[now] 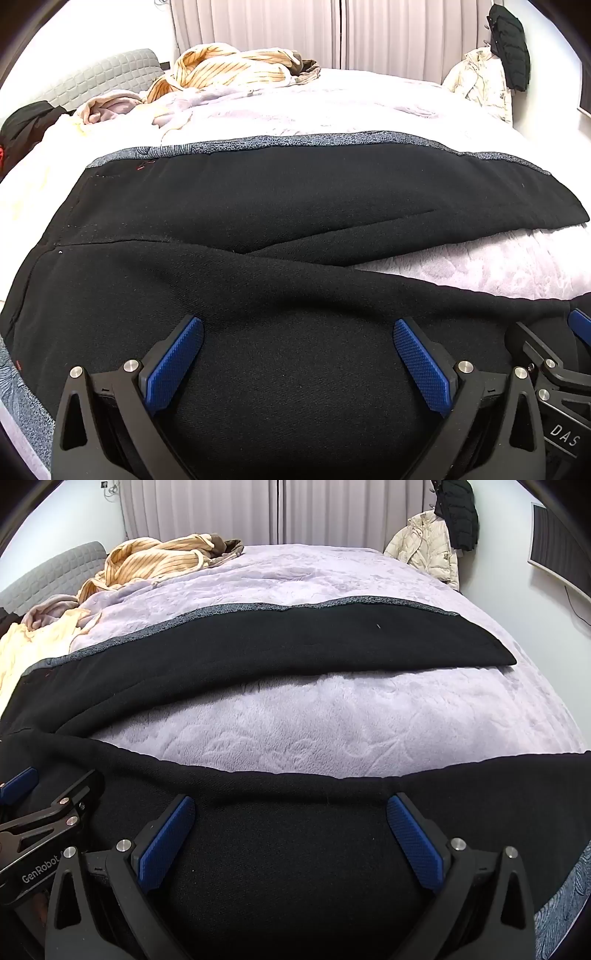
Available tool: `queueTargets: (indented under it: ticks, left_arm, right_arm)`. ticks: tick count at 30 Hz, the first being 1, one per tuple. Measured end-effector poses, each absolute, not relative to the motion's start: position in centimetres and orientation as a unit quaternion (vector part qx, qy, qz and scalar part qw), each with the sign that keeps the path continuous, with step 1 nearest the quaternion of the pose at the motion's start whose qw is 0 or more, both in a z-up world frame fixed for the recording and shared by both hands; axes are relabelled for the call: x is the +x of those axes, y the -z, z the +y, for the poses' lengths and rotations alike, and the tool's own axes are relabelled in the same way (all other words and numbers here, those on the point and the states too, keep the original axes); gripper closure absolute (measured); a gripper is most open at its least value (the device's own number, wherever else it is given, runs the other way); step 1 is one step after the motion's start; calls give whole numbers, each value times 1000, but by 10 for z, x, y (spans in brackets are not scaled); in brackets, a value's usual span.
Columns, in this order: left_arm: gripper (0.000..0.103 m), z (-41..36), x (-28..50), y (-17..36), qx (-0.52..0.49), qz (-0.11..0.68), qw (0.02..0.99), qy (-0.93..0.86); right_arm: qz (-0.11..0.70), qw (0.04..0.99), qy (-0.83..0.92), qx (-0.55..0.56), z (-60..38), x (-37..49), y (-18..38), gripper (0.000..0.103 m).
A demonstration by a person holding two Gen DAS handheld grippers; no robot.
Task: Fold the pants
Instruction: 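Position both grippers over the black trousers' waistband edge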
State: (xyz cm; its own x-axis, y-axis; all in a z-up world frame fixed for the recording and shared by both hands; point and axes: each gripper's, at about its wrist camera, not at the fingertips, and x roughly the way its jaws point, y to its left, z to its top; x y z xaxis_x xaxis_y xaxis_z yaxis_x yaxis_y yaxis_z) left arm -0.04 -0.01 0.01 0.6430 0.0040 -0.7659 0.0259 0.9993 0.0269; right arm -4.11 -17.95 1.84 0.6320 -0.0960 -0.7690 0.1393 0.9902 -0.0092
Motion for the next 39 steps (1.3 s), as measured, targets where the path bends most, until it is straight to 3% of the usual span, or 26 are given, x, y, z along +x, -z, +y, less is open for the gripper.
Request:
queueTargets:
  ticks: [23, 29, 36, 39]
  left_arm:
    - [0, -1, -9, -3, 24, 419, 908, 11]
    - [0, 14, -23, -27, 7, 422, 906, -21]
    - [0, 49, -61, -54, -22, 418, 907, -32]
    - [0, 62, -71, -66, -9, 401, 915, -50]
  right_arm:
    - [423, 904, 61, 31, -182, -45, -21, 0]
    - [464, 884, 46, 20, -185, -46, -31, 0]
    - [367, 929, -37, 12, -150, -114, -74, 0]
    - [372, 926, -66, 11, -129, -125, -78, 0]
